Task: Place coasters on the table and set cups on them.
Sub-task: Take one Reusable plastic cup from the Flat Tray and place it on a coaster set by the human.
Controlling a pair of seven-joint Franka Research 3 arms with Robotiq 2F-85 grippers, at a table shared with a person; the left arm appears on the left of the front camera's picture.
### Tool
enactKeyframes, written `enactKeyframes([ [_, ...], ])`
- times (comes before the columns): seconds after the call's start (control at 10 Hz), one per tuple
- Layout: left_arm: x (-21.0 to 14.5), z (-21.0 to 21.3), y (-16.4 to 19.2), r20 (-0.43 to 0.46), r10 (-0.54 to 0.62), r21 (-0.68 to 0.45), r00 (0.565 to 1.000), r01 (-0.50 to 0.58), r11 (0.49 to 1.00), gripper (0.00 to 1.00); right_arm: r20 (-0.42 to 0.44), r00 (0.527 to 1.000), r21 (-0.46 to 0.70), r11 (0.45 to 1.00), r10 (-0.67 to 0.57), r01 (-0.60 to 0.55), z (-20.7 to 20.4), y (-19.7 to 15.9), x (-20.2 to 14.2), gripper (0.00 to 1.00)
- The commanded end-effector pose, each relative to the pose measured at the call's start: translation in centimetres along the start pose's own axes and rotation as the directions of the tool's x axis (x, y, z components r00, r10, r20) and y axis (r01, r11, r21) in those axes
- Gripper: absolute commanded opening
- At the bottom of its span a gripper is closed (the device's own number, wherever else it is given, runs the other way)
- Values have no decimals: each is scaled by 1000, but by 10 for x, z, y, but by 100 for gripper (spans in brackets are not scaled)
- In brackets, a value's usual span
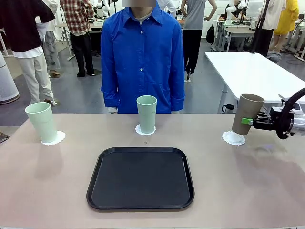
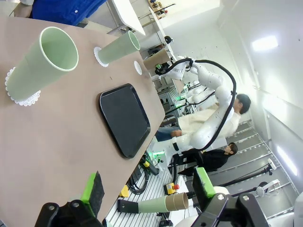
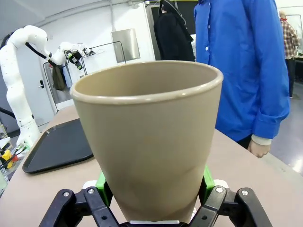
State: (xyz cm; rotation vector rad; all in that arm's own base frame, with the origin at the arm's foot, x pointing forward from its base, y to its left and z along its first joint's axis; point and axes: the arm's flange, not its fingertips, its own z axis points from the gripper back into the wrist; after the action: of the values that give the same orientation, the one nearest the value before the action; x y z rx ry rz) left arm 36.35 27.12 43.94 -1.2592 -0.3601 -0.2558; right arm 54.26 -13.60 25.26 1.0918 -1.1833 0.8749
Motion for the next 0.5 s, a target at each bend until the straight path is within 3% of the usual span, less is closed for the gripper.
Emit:
enactKeyframes([
  [0.0,0,3,-2,-2,-7,-8,1000,7,1000,100,-44,999,11,1000,-9,9,-6,-3,-10,83],
  [0.4,0,3,-2,-2,-7,-8,1000,7,1000,100,-107,994,1,999,32,-32,-18,-7,-22,83],
])
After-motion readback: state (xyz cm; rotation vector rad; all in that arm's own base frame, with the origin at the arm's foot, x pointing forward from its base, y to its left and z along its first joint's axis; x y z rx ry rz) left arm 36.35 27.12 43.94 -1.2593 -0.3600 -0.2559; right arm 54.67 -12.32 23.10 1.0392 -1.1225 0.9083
